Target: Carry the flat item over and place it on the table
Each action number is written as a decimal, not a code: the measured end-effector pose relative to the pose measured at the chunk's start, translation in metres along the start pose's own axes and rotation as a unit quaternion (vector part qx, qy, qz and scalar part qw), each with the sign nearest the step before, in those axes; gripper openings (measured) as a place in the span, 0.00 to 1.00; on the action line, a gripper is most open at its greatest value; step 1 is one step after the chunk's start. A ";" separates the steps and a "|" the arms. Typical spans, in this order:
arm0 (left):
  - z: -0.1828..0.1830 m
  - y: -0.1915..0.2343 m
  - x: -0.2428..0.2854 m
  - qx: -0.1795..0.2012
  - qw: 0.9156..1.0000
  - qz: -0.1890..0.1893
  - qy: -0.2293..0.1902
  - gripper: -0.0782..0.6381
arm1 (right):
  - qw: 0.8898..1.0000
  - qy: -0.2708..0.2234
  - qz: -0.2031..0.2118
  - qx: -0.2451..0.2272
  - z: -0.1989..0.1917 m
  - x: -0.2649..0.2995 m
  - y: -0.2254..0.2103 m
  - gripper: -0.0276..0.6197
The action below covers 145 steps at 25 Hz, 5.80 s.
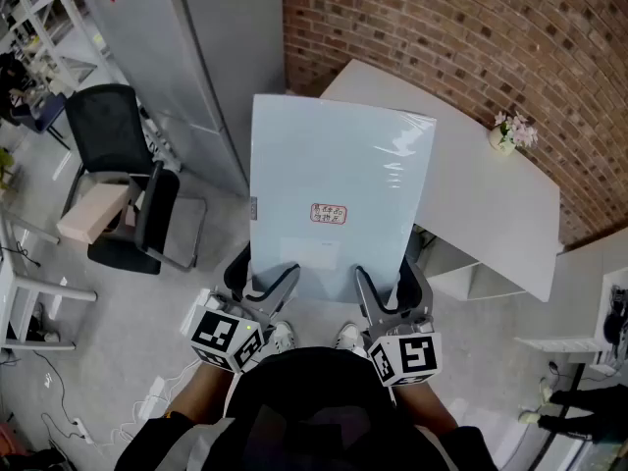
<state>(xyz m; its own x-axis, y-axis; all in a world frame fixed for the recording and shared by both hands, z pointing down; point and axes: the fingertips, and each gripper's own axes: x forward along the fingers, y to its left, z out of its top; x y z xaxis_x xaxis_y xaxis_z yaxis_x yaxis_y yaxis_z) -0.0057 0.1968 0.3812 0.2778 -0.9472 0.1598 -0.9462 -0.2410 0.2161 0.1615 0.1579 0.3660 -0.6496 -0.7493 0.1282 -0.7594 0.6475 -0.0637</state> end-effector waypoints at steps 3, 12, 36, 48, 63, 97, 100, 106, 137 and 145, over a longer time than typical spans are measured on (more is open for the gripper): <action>0.000 0.001 0.000 -0.001 1.000 -0.002 -0.001 0.60 | 1.000 0.000 -0.001 -0.002 0.001 0.001 0.001 0.52; 0.002 0.009 -0.001 -0.003 1.000 -0.013 -0.004 0.60 | 1.000 -0.004 -0.009 -0.009 0.007 0.003 0.009 0.52; 0.005 0.060 -0.026 -0.018 0.999 -0.043 -0.013 0.60 | 0.999 -0.002 -0.033 0.000 0.007 0.028 0.060 0.54; 0.018 0.082 0.035 -0.006 0.999 -0.034 0.008 0.60 | 0.999 0.000 -0.026 0.027 0.008 0.084 0.018 0.54; 0.035 0.084 0.134 0.006 0.999 -0.021 0.024 0.61 | 0.998 0.003 -0.022 0.063 0.009 0.144 -0.065 0.54; -0.001 0.142 0.311 -0.011 0.988 -0.080 0.132 0.61 | 0.983 0.088 -0.103 0.127 -0.048 0.264 -0.169 0.54; -0.008 0.154 0.328 -0.014 0.985 -0.091 0.148 0.61 | 0.979 0.101 -0.116 0.136 -0.056 0.279 -0.174 0.54; -0.023 0.172 0.359 -0.026 0.977 -0.114 0.180 0.61 | 0.970 0.129 -0.143 0.148 -0.073 0.303 -0.185 0.54; -0.118 0.227 0.469 -0.029 0.929 -0.182 0.321 0.61 | 0.920 0.262 -0.218 0.196 -0.174 0.382 -0.234 0.54; -0.138 0.234 0.474 -0.031 0.922 -0.178 0.343 0.61 | 0.911 0.289 -0.218 0.196 -0.193 0.390 -0.235 0.54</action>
<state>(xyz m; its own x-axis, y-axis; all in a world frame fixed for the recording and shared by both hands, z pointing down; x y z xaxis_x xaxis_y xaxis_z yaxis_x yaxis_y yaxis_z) -0.0728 -0.2792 0.6400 0.6281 -0.4490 0.6355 -0.7699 -0.4772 0.4237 0.0937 -0.2593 0.6223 -0.2432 -0.6517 0.7184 -0.9685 0.1218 -0.2174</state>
